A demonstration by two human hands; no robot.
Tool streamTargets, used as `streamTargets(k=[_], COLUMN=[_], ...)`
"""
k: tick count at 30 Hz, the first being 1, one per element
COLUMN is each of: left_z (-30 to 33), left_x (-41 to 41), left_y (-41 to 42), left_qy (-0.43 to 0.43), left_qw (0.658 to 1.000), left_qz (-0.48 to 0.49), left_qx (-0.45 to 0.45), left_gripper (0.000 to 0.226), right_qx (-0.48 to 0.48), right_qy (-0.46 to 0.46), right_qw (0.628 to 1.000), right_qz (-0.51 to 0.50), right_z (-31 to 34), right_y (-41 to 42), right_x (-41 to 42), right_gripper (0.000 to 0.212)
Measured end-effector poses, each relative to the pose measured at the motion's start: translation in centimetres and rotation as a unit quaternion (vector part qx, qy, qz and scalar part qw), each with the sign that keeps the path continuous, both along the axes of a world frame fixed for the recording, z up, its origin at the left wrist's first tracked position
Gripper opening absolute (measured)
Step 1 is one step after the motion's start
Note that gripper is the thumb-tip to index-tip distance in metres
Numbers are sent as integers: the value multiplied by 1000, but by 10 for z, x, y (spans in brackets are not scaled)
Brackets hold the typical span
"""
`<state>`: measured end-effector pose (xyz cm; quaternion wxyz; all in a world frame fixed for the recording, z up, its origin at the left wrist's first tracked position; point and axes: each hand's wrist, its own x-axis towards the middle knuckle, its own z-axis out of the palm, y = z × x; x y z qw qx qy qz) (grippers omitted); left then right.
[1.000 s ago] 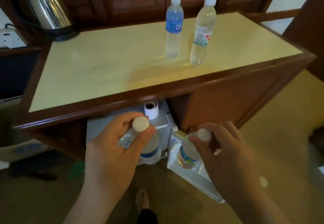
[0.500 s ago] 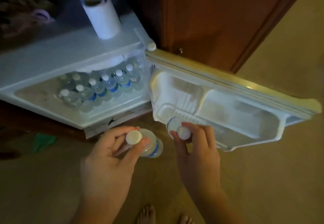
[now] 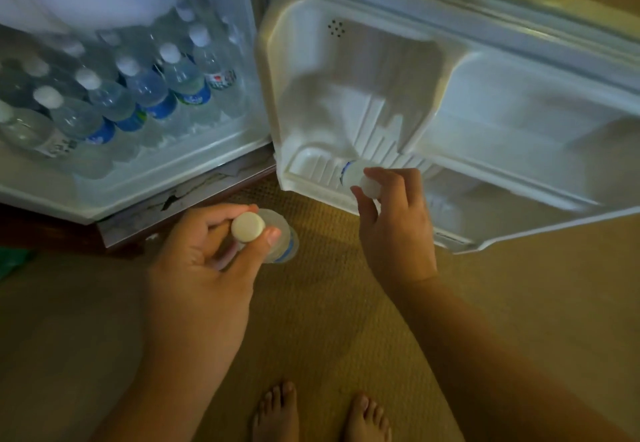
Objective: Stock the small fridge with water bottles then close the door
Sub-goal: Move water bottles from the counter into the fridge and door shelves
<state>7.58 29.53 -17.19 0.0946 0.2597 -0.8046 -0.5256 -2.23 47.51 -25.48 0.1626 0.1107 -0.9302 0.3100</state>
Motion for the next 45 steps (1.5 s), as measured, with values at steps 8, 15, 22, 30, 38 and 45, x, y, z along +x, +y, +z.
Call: streamTargets(k=[8, 15, 22, 30, 38, 45], left_z=[5, -1, -11, -9, -55, -84], left_x=[-17, -44, -85, -135, -159, -155], left_y=[12, 20, 23, 32, 53, 75], left_qy=[-20, 0, 52, 78, 49, 56], left_qw=[999, 998, 993, 982, 980, 981], left_qz=[-36, -66, -105, -171, -192, -179], left_qx=[27, 0, -22, -34, -14, -38], left_gripper=[28, 28, 30, 25, 22, 24], right_qx=[-50, -116, -144, -196, -188, -222], right_qy=[-109, -160, -171, -227, -247, -241], right_qw=[980, 939, 921, 888, 888, 889], right_qz=[-158, -281, -318, -348, -339, -320], right_z=[-1, 0, -6, -5, -3, -13], right_y=[45, 68, 70, 77, 85, 88], right_x=[-5, -10, -13, -8, -9, -7], right_gripper=[28, 18, 39, 50, 52, 48])
